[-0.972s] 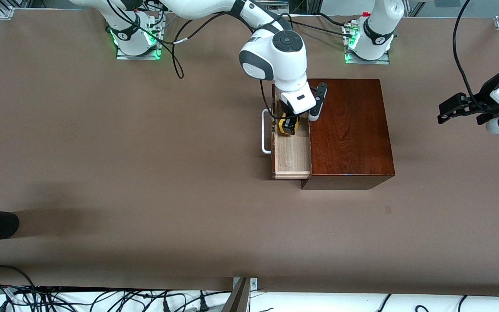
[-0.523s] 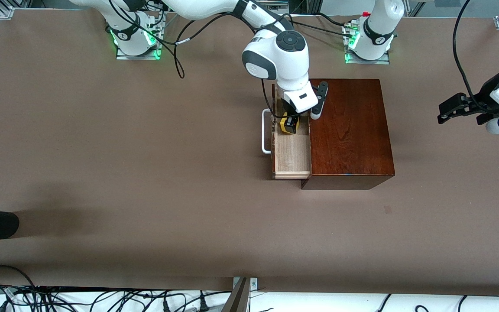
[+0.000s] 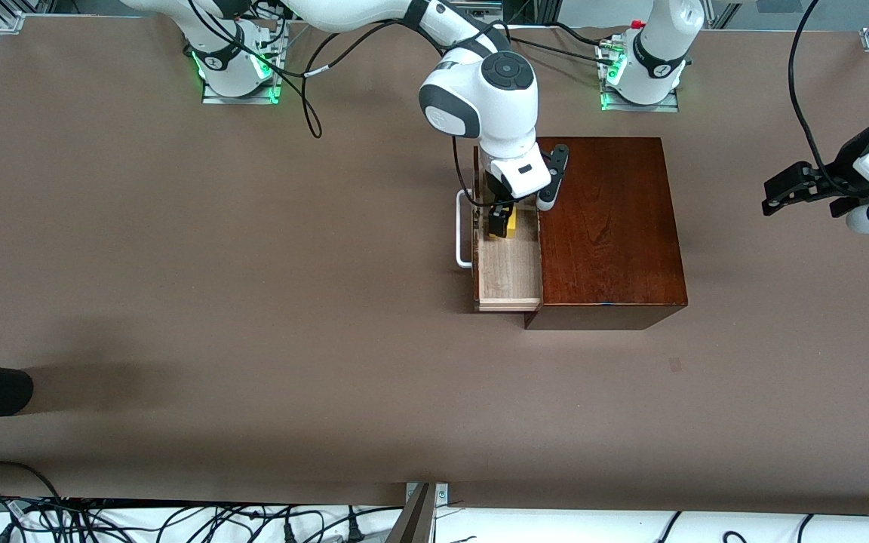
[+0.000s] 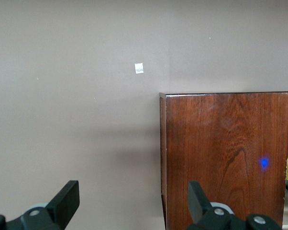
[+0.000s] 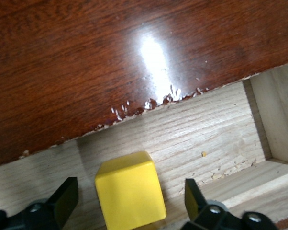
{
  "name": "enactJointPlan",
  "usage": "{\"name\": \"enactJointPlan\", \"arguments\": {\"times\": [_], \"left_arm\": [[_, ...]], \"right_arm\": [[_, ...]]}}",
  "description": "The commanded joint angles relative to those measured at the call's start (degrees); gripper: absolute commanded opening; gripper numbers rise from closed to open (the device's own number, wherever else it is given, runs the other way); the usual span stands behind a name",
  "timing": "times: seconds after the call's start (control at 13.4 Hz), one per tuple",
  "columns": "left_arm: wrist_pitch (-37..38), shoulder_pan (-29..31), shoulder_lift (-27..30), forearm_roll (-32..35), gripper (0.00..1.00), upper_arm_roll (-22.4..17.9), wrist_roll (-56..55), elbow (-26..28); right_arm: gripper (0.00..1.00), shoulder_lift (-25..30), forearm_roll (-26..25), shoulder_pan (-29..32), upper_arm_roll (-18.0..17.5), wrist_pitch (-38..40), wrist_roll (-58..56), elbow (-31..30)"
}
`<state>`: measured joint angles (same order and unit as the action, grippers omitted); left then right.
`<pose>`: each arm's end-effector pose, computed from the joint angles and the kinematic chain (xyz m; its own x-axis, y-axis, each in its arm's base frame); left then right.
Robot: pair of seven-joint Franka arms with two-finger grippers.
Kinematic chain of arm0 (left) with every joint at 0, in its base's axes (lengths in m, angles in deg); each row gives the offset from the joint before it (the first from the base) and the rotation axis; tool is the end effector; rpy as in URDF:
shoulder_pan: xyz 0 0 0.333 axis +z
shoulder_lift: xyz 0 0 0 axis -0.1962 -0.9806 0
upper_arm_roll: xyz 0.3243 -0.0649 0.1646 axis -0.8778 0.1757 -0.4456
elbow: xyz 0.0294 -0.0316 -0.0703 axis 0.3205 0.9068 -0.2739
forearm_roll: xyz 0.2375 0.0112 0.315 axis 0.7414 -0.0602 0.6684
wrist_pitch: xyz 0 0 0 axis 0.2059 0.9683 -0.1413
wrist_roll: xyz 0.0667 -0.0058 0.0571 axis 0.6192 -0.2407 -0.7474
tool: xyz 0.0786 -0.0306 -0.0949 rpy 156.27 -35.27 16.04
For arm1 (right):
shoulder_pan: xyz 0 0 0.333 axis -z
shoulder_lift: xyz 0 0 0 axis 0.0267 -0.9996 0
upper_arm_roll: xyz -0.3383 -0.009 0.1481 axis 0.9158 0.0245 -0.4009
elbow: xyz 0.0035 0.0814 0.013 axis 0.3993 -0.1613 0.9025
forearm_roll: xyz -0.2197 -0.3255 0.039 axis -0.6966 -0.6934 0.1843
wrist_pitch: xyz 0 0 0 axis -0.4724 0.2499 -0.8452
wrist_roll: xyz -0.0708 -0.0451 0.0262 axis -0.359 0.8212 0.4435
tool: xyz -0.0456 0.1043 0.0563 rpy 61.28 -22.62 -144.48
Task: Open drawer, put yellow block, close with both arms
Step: 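Open the right gripper and release the cube in the drawer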
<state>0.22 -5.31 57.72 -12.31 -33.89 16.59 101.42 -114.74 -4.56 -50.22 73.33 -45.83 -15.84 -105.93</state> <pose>0.5875 -0.0188 0.6406 0.9992 0.0028 -0.0401 0.0028 -1.0000 0.0002 0.4736 0.6838 0.3498 0.3101 0.9351 0.1715 0.9324 -0.3344 0.1374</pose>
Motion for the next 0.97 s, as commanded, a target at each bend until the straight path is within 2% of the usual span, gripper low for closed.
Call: {"name": "enactJointPlan", "arguments": {"times": [0.0, 0.3, 0.6, 0.9], "left_arm": [[0.8, 0.6, -1.0, -0.6, 1.0, 0.1, 0.6, -1.9], [0.7, 0.5, -1.0, -0.5, 1.0, 0.1, 0.5, -1.9], [0.7, 0.4, -1.1, -0.5, 1.0, 0.2, 0.5, -1.9], [0.7, 0.5, -1.1, -0.6, 1.0, 0.1, 0.6, -1.9]], "right_arm": [[1.0, 0.6, -0.1, 0.0, -0.3, 3.7, 0.4, 0.8], [1.0, 5.0, 3.1, 2.3, -0.4, 10.5, 0.1, 0.8], [1.0, 11.1, 7.4, 7.8, -0.5, 17.3, -0.3, 0.8], [1.0, 14.5, 7.4, 13.7, -0.1, 22.6, -0.5, 0.6]]}}
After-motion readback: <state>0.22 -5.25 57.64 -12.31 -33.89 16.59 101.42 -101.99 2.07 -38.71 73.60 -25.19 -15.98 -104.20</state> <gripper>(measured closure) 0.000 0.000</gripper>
